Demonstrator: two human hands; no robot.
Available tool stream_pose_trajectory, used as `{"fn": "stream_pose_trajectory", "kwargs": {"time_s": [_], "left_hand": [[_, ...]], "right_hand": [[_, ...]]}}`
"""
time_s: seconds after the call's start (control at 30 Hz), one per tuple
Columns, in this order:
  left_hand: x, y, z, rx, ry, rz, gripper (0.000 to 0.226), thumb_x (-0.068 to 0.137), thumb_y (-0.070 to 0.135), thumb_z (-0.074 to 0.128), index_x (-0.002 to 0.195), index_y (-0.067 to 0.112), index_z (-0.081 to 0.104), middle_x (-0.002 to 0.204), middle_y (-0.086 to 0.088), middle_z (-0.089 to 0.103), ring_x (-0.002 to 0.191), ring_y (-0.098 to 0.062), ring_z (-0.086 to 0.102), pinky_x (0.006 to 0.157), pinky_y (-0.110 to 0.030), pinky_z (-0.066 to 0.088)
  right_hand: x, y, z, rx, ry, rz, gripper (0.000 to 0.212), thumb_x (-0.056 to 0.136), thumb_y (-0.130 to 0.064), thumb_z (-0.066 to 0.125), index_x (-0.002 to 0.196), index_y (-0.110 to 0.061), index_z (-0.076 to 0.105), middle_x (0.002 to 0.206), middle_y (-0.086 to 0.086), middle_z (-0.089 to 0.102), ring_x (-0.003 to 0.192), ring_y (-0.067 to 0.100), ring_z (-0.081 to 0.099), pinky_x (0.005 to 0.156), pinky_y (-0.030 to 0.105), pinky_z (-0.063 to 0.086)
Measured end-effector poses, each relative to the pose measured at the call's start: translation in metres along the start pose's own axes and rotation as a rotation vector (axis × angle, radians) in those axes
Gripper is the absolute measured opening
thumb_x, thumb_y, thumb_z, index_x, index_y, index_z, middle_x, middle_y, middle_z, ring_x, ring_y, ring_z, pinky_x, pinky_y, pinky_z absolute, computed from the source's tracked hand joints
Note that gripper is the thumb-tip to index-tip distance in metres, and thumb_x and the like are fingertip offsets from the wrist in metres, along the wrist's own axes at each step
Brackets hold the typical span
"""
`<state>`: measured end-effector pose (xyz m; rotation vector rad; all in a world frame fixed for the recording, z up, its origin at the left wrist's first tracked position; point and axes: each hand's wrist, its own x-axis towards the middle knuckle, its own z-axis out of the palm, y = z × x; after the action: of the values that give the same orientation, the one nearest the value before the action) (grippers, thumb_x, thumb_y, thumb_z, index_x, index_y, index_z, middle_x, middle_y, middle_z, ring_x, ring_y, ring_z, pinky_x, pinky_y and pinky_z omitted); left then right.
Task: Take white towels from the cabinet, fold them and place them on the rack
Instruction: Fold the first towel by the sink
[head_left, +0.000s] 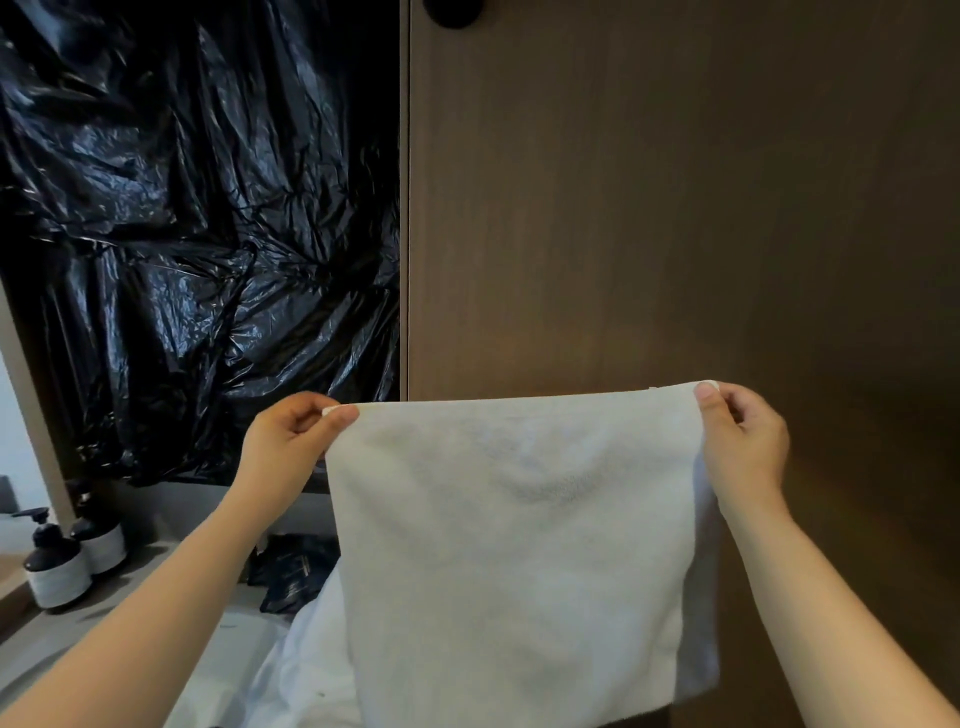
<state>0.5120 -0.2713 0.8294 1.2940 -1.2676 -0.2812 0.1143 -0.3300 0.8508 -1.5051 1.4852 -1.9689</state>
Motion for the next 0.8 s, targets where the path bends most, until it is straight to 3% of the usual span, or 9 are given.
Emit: {"fn": "stream_pose_trajectory", "kwargs": {"time_s": [0.07,0.17,0.23,0.33,0.43,0.53,0.63,0.8], "left_hand": [[0.007,0.007,-0.002,-0.062,-0.012,-0.027,0.006,0.086,0.033,0.07,0.089,0.028,0.069,0.077,-0.008,0.07,0.068,-0.016,0.067,0.055,-0.015,0.051],[0.015,0.017,-0.004,-0.083,-0.084,-0.032,0.01,0.089,0.031,0.067,0.098,0.029,0.069,0.081,0.015,0.074,0.075,-0.003,0.07,0.054,-0.007,0.048],[0.018,0.022,-0.004,-0.083,-0.078,-0.017,0.007,0.09,0.032,0.066,0.096,0.029,0.07,0.081,0.013,0.074,0.074,-0.005,0.07,0.055,-0.009,0.05],[0.021,0.033,-0.002,-0.146,-0.035,-0.011,0.01,0.093,0.034,0.061,0.094,0.027,0.069,0.081,-0.003,0.072,0.075,-0.02,0.069,0.067,-0.028,0.055],[0.024,0.048,0.0,-0.212,0.041,0.0,0.014,0.098,0.034,0.052,0.096,0.026,0.063,0.087,-0.006,0.069,0.081,-0.026,0.066,0.074,-0.041,0.053],[0.029,0.055,-0.002,-0.185,0.138,0.032,0.014,0.1,0.036,0.047,0.095,0.03,0.058,0.088,-0.001,0.066,0.08,-0.018,0.062,0.069,-0.033,0.049],[0.034,0.051,0.0,0.017,0.114,0.027,0.015,0.1,0.035,0.045,0.103,0.025,0.056,0.087,0.004,0.061,0.079,-0.01,0.056,0.061,-0.026,0.038],[0.034,0.028,0.012,0.188,0.025,0.004,0.014,0.099,0.032,0.047,0.103,0.022,0.056,0.085,-0.001,0.06,0.077,-0.012,0.054,0.062,-0.027,0.04]], "right_hand": [[0.004,-0.003,-0.001,0.007,0.018,0.007,0.01,0.097,-0.033,0.055,0.096,-0.027,0.062,0.085,-0.022,0.058,0.079,0.0,0.056,0.067,0.014,0.04],[0.011,-0.006,-0.003,0.04,0.042,0.037,0.012,0.097,-0.036,0.055,0.094,-0.027,0.063,0.085,-0.02,0.06,0.08,0.001,0.056,0.068,0.017,0.041],[0.013,-0.007,-0.004,0.066,0.045,0.041,0.015,0.097,-0.036,0.055,0.095,-0.025,0.063,0.087,-0.017,0.061,0.082,0.002,0.056,0.07,0.02,0.042],[0.011,-0.012,-0.005,0.094,0.042,0.026,0.014,0.098,-0.037,0.053,0.096,-0.026,0.062,0.088,-0.016,0.061,0.083,0.003,0.056,0.071,0.021,0.043],[0.007,-0.021,-0.007,0.142,0.02,0.021,0.019,0.099,-0.041,0.049,0.1,-0.028,0.062,0.092,-0.013,0.062,0.086,0.006,0.058,0.07,0.023,0.045],[0.008,-0.026,-0.01,0.2,-0.01,0.016,0.024,0.099,-0.042,0.047,0.101,-0.025,0.065,0.096,-0.004,0.066,0.089,0.012,0.061,0.076,0.031,0.051],[0.01,-0.022,-0.005,0.146,-0.044,0.045,0.023,0.099,-0.037,0.049,0.102,-0.02,0.064,0.096,-0.001,0.066,0.091,0.016,0.062,0.079,0.036,0.052],[0.006,-0.001,0.009,0.03,-0.035,0.104,0.015,0.099,-0.032,0.052,0.1,-0.019,0.061,0.087,-0.008,0.059,0.084,0.012,0.057,0.068,0.026,0.042]]}}
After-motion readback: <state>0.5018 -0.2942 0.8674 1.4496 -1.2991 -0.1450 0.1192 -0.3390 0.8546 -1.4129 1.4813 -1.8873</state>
